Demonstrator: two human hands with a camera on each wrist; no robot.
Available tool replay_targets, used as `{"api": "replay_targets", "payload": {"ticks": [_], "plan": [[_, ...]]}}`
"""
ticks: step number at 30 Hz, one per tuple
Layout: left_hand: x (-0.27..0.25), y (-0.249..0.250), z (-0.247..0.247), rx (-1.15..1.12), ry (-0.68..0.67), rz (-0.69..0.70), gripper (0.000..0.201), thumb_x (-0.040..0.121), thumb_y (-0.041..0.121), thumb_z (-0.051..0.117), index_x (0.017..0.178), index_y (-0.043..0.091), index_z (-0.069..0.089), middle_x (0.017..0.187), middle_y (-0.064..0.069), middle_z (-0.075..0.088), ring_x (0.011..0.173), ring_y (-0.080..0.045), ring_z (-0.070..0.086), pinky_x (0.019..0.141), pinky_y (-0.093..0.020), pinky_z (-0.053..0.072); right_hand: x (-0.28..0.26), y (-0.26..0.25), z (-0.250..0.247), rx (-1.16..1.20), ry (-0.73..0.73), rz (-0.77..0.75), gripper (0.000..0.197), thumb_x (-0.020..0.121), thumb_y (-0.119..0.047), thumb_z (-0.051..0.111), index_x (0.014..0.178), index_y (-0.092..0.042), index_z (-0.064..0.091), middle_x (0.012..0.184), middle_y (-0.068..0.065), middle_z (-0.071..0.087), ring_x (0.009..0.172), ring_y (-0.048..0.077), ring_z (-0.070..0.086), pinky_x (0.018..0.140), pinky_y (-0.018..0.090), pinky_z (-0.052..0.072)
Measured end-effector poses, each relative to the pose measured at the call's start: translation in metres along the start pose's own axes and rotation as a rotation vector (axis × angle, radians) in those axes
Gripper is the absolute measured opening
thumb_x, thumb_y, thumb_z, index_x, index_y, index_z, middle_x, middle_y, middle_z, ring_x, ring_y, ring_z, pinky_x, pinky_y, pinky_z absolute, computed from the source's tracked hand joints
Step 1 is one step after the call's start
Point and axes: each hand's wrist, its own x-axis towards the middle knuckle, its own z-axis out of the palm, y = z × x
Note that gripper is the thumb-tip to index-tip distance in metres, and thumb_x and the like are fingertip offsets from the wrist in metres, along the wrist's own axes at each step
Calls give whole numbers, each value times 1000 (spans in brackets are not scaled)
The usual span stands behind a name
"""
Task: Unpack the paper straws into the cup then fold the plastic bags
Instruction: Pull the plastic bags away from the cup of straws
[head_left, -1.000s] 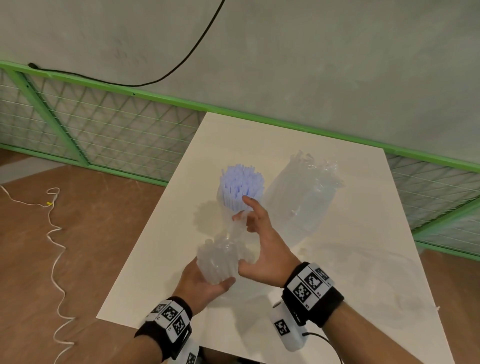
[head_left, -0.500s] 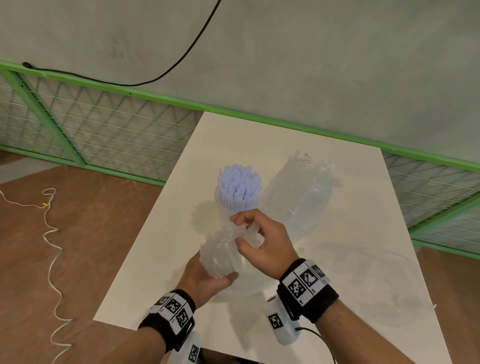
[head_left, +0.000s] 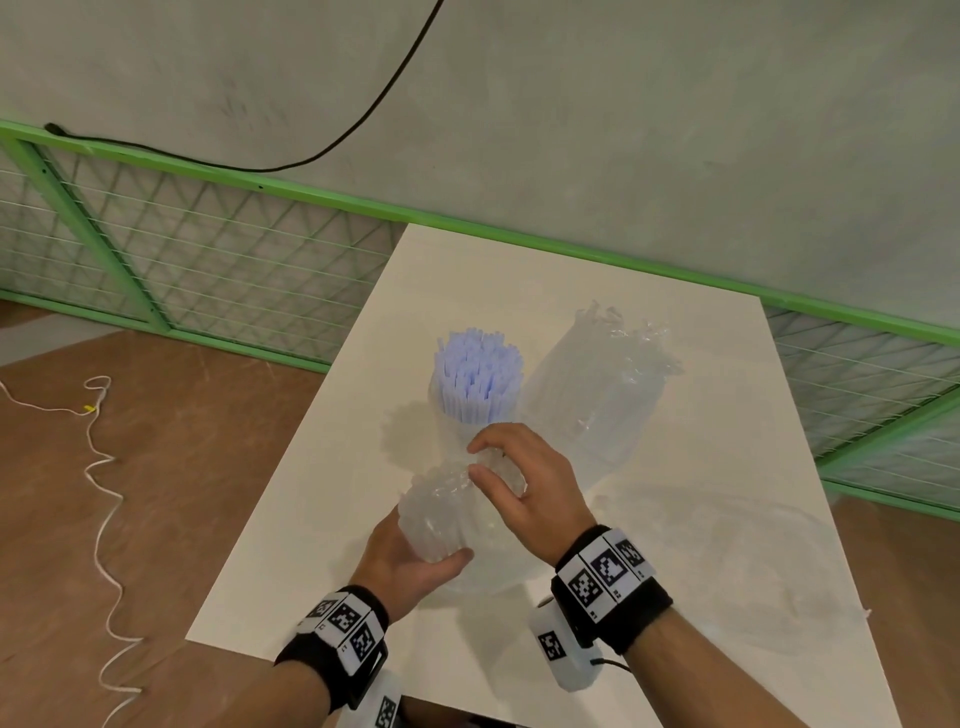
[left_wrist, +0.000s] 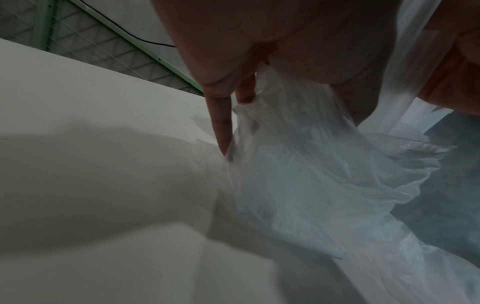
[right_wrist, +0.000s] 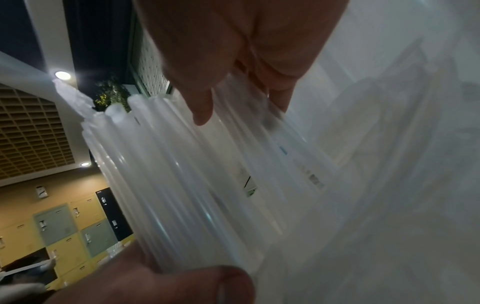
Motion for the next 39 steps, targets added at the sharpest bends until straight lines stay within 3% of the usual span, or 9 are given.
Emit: {"api": "replay_targets", "payload": {"ticks": [4,10,15,20,23,28,34,39], "plan": [[0,1,1,-4,3,-11,56,65,26,88,113,29,60,100,7,71,94,-2,67,80,-17,51,2,0,-1,-23,29,-3,21,91,-17,69,112,-17,67,105,-21,62,98,-12,55,88,7,39],[-1,3,2,-2,8,-9,53,65,23,88,107,35,57,99,11,70,89,9,64,73,-6,46,0,4,2,-32,66,-4,16,89,-8,68,103,-16,70,94,-3,59,88,2,58,81,9,41],[0,1,2,-12,12,1,53,65,22,88,106,36,58,100,9,71,91,4,65,79,-16,50,-1,6,2,-25,42,6,11,89,-17,71,100,-18,69,97,-9,64,90,-2,59,83,10,42],[1,-5,1,-16,-10,-28,62,62,35,88,116,29,60,102,8,72,94,-2,67,84,-23,53,1,1,-4,-31,126,-21,17,91,-6,65,106,-14,69,97,-8,70,91,-2,62,82,11,45],[2,-7,0,1,-8,-27,67,57,43,86,117,30,59,102,8,72,96,-5,67,88,-28,54,3,3,-7,-7,195,-38,23,92,2,60,109,-10,68,98,-4,71,93,6,66,84,21,52],[2,-3,1,5,-10,-22,62,59,38,87,114,29,61,99,7,73,93,-5,68,87,-31,56,-2,11,-4,1,166,-8,25,93,3,56,111,-10,67,100,-2,70,95,10,67,82,36,55],[4,-7,0,-3,-14,-35,66,53,46,85,113,30,62,100,6,73,95,-9,69,90,-36,55,18,-20,-45,55,309,40,28,87,-6,73,114,-12,66,99,-6,73,93,4,69,88,33,56],[3,-4,-1,7,-19,-36,64,58,40,86,115,30,59,102,6,71,96,-7,67,89,-30,54,43,-53,-114,207,572,-52,24,87,-6,72,109,-5,65,98,12,72,87,31,72,81,51,57]]}}
